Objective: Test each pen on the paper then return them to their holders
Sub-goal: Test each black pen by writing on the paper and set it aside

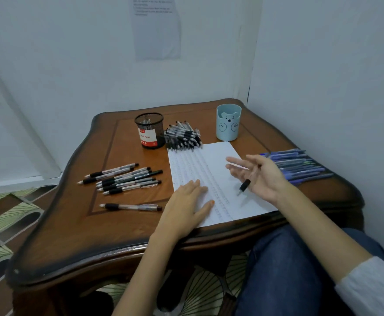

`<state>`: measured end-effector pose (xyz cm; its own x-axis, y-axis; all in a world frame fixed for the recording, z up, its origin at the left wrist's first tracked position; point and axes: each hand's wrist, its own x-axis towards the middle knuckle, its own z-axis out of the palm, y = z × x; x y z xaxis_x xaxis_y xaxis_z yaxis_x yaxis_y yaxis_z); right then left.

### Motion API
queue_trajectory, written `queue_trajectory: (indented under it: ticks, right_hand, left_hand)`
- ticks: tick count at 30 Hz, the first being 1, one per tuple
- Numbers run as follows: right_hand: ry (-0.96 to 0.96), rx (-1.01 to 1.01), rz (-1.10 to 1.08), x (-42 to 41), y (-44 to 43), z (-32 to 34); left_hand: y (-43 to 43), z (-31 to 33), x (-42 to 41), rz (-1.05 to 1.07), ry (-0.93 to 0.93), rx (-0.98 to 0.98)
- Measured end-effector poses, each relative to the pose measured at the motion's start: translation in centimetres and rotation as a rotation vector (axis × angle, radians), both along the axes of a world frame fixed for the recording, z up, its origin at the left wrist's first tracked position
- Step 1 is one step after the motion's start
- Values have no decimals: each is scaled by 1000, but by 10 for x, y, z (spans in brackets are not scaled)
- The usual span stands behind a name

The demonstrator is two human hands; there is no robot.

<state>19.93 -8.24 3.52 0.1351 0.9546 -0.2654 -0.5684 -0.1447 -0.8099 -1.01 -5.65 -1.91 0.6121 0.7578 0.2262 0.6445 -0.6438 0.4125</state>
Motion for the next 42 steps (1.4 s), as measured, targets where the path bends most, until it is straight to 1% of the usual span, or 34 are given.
queue_trajectory:
  ticks: [1,7,13,17,20,22,24,32,42]
  right_hand:
    - [22,-19,11,2,-2,-4]
    - [-138,-63,-34,4,-7,-20]
    - [-524,34,-86,-9,-6,-30]
    - [-817,112,-121,-21,-11,-37]
    - [-969,192,-153,-20,-12,-43]
    - [-1052,207,-182,-18,-10,-46]
    - [-1075,210,-200,-18,-8,-47]
    - [-1050,235,-164,-17,-7,-50]
    - [-1022,210,-141,-16,-6,-49]
  left_hand:
    - [0,-1,-1,-1,13,-18]
    - [0,-2,-1,-2,1,-41]
    - [1,-3,-1,5,-5,-42]
    - [1,-3,0,6,6,-45]
    - [1,-3,0,9,7,-50]
    - [1,-3,0,12,4,-49]
    - [0,-3,0,14,0,-50]
    - [0,-2,1,14,5,-38]
    - [-1,-2,0,14,2,-34]
